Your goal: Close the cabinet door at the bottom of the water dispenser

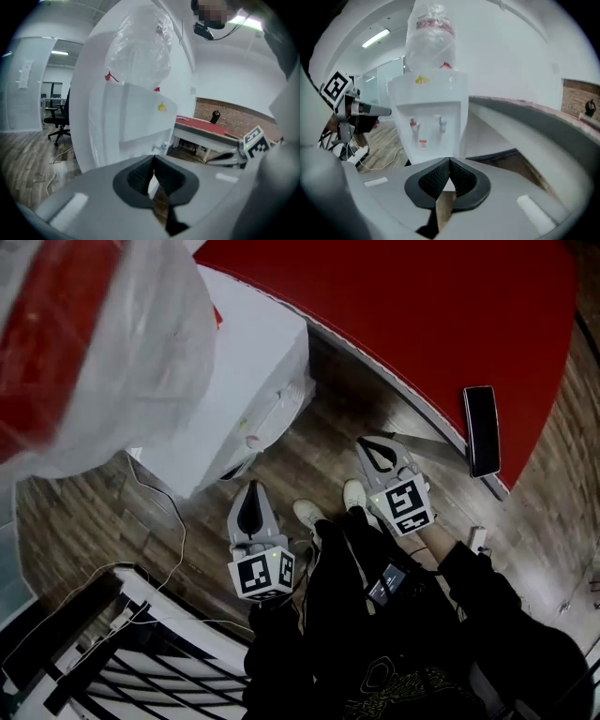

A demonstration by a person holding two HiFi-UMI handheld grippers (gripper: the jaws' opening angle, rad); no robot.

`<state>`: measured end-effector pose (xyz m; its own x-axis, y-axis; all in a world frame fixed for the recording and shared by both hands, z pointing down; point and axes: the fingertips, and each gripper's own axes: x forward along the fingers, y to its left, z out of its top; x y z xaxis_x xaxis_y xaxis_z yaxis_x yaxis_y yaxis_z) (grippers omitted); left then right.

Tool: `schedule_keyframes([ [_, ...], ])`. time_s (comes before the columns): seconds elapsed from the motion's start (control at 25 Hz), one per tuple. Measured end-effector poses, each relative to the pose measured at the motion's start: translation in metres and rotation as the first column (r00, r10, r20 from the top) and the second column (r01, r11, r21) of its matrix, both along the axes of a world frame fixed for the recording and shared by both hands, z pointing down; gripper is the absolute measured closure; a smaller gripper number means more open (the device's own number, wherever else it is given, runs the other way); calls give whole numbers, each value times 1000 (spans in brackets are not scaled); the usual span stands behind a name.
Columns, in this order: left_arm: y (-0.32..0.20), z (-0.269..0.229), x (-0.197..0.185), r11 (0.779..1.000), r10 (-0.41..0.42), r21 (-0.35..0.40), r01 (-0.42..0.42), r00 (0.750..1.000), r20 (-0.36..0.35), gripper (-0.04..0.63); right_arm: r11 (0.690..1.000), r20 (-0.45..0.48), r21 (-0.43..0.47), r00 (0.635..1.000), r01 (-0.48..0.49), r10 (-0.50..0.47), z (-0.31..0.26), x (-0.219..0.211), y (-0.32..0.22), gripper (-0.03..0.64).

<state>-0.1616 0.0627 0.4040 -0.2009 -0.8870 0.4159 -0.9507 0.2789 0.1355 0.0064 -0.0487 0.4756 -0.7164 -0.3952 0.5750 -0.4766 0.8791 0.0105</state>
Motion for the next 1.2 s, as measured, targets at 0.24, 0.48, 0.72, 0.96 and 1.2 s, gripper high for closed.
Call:
schedule_keyframes([
  [0.24, 14, -65, 4, 999, -34, 29, 34, 999, 11, 589, 997, 126, 74, 992, -36, 26, -117, -17, 2, 617],
  [0.48, 31, -153, 0, 991, -69, 114, 63, 997, 47, 589, 992, 232, 71, 969, -102, 83, -225, -8, 22, 617],
  [0.72, 51, -235, -6, 966, -141, 231, 116, 985, 95, 589, 983, 395, 62, 909, -173, 135, -310, 16, 36, 617],
  [0.96, 54, -278, -18, 947, -179, 294, 131, 974, 140, 589, 979, 421, 114, 901, -169, 106, -342, -2, 28, 617],
  [1.2, 63, -299, -1, 935, -178, 340, 102, 963, 200, 589, 977, 441, 164, 896, -139, 53, -362, -13, 44, 618],
])
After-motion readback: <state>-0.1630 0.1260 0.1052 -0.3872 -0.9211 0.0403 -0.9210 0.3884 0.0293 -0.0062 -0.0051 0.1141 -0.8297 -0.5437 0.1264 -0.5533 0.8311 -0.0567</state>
